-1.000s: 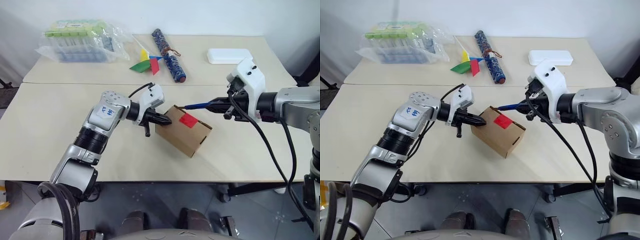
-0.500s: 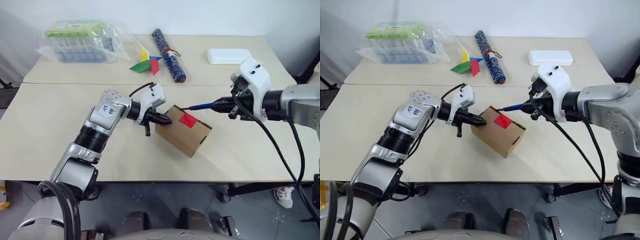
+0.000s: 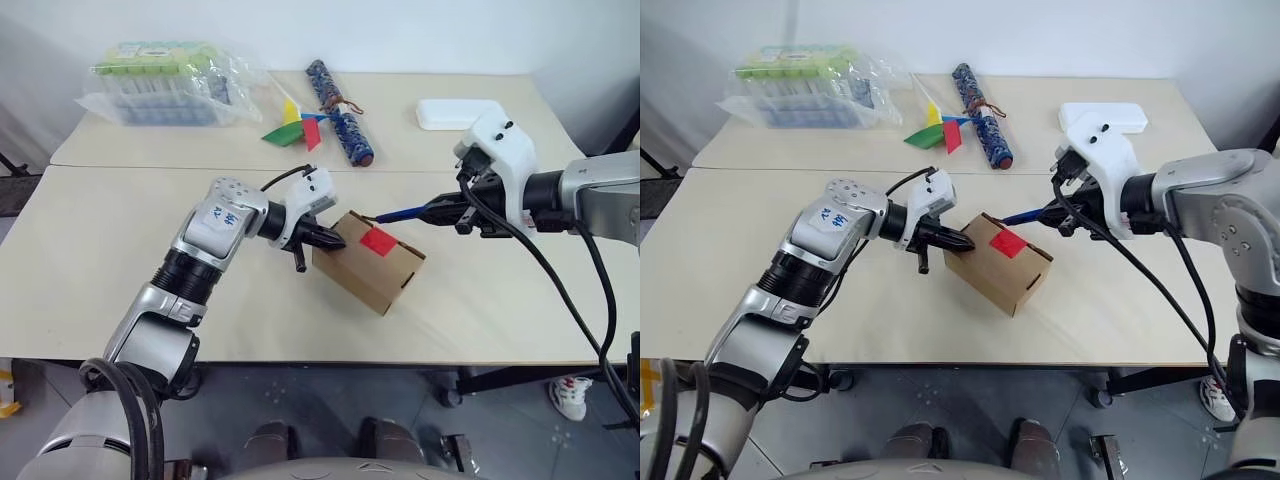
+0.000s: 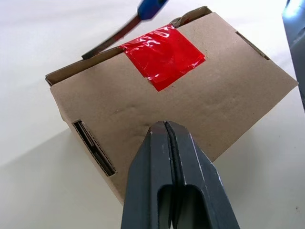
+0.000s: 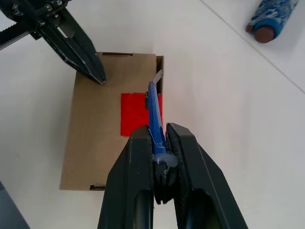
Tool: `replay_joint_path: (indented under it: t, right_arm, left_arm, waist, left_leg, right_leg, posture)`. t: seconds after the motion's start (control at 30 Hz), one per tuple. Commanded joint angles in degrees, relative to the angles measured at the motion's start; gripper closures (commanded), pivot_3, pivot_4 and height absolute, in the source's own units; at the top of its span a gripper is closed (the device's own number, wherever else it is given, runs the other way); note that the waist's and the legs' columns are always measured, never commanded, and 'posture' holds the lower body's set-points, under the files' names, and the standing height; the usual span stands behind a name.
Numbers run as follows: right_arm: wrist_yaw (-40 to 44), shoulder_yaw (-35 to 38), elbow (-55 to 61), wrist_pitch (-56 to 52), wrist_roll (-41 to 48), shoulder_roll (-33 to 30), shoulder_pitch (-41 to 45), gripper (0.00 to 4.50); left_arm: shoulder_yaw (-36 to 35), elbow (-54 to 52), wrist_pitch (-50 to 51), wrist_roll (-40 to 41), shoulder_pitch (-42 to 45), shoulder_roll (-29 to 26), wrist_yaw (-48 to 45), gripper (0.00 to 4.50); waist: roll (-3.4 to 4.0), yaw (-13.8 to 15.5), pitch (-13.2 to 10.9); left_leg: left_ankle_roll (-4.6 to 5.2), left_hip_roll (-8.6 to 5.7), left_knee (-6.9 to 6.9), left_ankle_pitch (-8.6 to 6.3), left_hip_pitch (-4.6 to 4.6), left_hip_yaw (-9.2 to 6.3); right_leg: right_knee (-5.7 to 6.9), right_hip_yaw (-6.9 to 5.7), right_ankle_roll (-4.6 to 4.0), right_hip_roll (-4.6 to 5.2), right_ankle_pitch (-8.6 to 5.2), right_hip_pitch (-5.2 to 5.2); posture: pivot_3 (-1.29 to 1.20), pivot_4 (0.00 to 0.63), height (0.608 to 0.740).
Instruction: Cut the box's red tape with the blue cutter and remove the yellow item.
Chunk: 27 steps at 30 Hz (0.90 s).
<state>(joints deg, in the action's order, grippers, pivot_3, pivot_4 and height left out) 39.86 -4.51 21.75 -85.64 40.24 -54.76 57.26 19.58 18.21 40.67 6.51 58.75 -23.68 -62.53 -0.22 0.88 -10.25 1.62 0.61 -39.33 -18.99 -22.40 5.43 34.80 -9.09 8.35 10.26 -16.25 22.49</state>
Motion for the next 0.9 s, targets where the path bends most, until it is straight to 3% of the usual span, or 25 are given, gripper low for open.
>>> replay_joint_path:
  t: [0.03,0.9]
  right_arm:
    - [1.3,-1.56,-0.88,0.04,-0.46,-1.66,0.58,4.34]
    - [-0.3,3.1,-5.64,4.42,-3.01,0.48,3.6,4.34]
  left_arm:
    - [2.28,-0.49,1.81,-1.3,-1.8,0.27,0.43,4.5]
    - [1.16,1.64,1.16,-1.24,-0.86,1.41,1.7,4.5]
  waist:
    - [0.0,0.09,0.0]
    - [0.0,0.41,0.0]
  left_leg:
    - [0.0,0.0,0.0,0.0,0.01,0.0]
    - [0.0,0.0,-0.09,0.0,-0.01,0.04]
  right_leg:
    - [0.0,0.0,0.0,0.0,0.0,0.0]
    - [0.02,0.02,0.0,0.0,0.0,-0.01]
  posture:
    - [0.0,0.15,0.74]
    - [0.0,0.15,0.74]
